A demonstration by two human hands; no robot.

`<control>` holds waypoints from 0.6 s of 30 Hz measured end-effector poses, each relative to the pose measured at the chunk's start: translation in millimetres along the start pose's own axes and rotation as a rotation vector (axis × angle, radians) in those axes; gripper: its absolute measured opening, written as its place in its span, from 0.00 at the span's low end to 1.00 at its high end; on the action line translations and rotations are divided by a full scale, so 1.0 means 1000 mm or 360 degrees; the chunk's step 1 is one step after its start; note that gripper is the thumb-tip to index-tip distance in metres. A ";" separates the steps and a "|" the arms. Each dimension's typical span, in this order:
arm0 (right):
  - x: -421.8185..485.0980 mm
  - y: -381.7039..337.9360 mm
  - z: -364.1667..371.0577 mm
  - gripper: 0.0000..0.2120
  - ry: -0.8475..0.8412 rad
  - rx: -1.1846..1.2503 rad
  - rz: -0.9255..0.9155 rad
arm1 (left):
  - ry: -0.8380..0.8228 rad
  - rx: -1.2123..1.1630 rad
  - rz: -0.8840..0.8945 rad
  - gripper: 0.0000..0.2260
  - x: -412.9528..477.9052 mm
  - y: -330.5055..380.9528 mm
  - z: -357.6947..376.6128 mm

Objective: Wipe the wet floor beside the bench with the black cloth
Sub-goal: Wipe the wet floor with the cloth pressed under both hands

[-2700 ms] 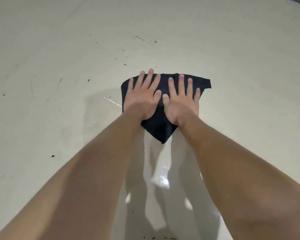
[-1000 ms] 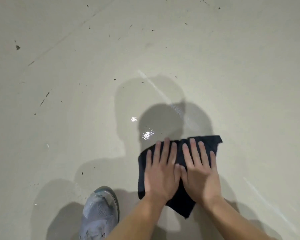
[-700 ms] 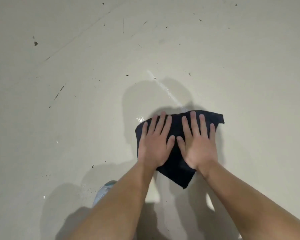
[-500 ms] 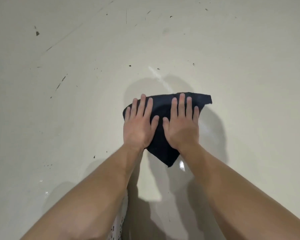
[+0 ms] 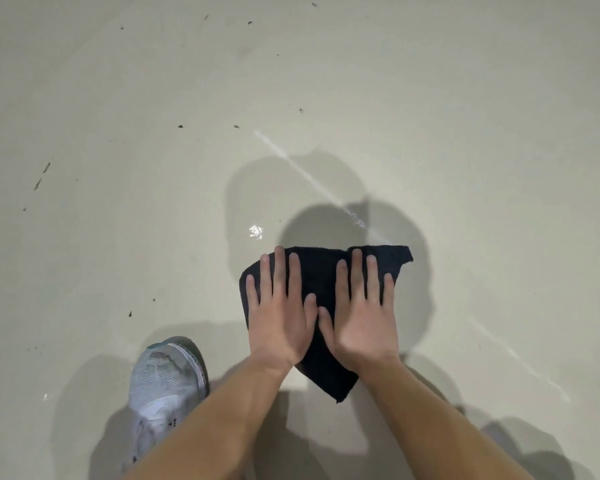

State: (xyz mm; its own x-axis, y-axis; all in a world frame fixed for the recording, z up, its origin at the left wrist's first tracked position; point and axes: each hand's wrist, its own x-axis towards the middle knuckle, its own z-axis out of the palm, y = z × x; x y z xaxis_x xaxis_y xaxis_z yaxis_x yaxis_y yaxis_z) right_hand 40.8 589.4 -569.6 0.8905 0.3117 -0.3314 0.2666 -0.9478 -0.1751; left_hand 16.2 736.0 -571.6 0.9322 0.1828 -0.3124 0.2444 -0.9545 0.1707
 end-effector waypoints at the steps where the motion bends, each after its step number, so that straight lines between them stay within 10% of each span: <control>1: 0.003 0.010 -0.004 0.38 0.0007 0.0013 0.0062 | -0.0014 0.0030 0.0087 0.30 0.011 0.008 -0.002; 18: -0.036 0.160 -0.009 0.37 0.0340 0.0427 0.1444 | -0.0149 0.0518 0.1426 0.30 0.099 0.224 0.009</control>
State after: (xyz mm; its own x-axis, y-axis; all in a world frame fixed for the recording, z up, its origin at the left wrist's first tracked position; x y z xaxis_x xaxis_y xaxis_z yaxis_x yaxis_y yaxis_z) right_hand 54.9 425.5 -576.9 0.7715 -0.5743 -0.2740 -0.6241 -0.7668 -0.1502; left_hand 160.8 538.0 -572.5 0.7084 -0.6531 -0.2675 -0.6484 -0.7520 0.1190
